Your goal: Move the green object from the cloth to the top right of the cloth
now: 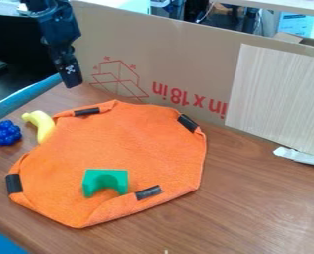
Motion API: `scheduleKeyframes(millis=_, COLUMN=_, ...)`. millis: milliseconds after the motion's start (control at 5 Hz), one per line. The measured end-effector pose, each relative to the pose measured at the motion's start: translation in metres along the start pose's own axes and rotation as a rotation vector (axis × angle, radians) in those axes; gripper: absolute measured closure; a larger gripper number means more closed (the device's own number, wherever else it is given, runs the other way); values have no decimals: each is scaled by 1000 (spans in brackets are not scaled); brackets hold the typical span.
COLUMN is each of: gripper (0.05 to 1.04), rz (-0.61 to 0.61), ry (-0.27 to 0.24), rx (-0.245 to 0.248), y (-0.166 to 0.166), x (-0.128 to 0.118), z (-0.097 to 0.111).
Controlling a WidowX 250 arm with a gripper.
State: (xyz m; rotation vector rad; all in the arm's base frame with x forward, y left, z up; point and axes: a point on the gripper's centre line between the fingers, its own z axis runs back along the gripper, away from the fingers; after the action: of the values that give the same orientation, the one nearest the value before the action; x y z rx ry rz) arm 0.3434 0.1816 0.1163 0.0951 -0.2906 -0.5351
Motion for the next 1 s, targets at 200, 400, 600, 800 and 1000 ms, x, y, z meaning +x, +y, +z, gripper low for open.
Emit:
scheduleKeyframes(millis=200, gripper=84, rz=2, ry=14, rx=-32, y=-4, x=-3, z=-13)
scheduleKeyframes(millis=400, gripper=84, rz=-38, ry=26, rx=-88, y=-22, x=-5, z=-25)
scheduleKeyframes(millis=600, gripper=84, rz=-118, ry=57, rx=-121, y=-46, x=-3, z=-41)
scheduleKeyframes(millis=800, gripper=84, rz=-195, ry=85, rx=-155, y=-72, x=-5, z=-55)
scheduleKeyframes(millis=1000, gripper=84, rz=-272, ry=83, rx=-160, y=-96, x=-2, z=-58)
